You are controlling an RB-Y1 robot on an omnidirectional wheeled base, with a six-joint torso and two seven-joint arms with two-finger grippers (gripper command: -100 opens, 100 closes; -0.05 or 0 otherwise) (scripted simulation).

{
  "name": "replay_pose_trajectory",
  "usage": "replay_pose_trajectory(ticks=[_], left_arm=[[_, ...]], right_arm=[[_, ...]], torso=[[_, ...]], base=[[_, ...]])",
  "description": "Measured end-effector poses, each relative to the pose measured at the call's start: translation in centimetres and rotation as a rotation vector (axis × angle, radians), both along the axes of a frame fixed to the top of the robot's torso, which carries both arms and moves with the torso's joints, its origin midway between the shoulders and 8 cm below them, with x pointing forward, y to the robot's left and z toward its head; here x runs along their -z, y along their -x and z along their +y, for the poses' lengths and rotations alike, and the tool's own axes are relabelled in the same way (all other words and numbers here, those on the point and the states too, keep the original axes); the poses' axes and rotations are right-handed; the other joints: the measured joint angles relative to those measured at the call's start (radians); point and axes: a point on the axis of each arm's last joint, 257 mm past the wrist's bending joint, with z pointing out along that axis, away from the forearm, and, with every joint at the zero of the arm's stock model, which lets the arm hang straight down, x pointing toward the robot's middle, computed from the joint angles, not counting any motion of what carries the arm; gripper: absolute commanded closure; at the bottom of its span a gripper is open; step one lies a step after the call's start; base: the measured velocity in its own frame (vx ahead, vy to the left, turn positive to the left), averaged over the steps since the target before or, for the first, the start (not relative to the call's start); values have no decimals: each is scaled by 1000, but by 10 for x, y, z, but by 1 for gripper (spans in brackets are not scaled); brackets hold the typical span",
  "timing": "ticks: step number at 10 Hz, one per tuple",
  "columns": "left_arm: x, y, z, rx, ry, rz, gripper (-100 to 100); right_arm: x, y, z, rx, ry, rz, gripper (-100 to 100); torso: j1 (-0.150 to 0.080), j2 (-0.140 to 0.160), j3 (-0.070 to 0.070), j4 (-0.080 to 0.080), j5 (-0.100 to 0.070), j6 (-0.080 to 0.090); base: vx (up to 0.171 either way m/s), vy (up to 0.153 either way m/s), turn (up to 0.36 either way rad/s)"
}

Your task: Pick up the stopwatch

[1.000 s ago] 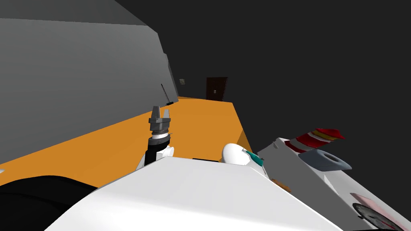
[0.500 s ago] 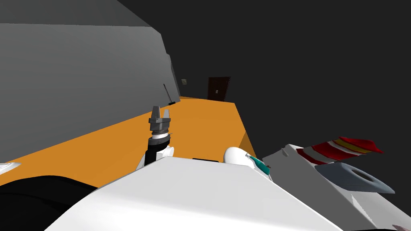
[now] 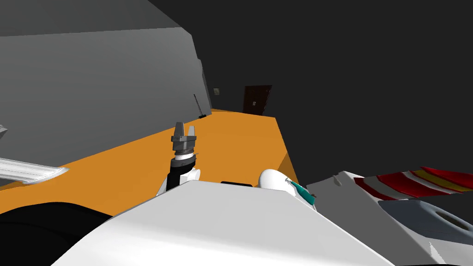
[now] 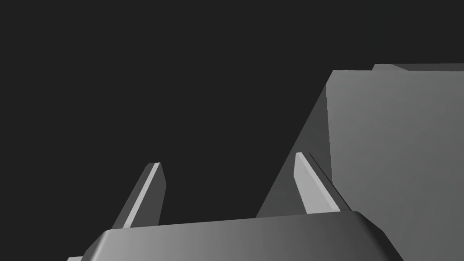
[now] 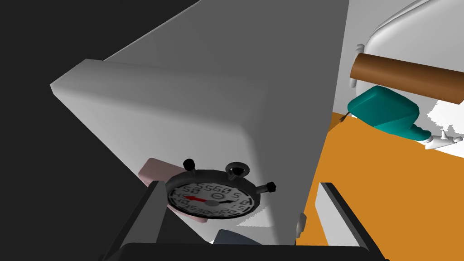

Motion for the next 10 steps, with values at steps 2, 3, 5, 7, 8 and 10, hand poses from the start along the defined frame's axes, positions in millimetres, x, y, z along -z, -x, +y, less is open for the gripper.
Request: replay_pose_trajectory(ticks=[2, 3, 5, 7, 8, 10], left_arm=[[0, 0, 0, 0, 0, 0, 0], [0, 0, 0, 0, 0, 0, 0], [0, 0, 0, 0, 0, 0, 0], [0, 0, 0, 0, 0, 0, 0], [0, 0, 0, 0, 0, 0, 0], [0, 0, 0, 0, 0, 0, 0]], right_arm=[[3, 1, -2, 31, -4, 2, -100], [4, 2, -3, 47, -5, 5, -100], [7, 2, -5, 74, -7, 7, -100], [9, 2, -8, 114, -5, 5, -100], [10, 3, -9, 129, -5, 10, -100], [12, 3, -11, 164, -4, 6, -100]], torso=[[1, -1, -1, 0, 0, 0], [1, -1, -1, 0, 0, -1], [1, -2, -1, 0, 0, -1], [-1, 0, 0, 0, 0, 0], [-1, 0, 0, 0, 0, -1], [0, -2, -1, 0, 0, -1]], base=[[-123, 17, 138], [-110, 14, 96], [-149, 22, 250], [-139, 5, 133], [-119, 14, 96], [-105, 27, 135]])
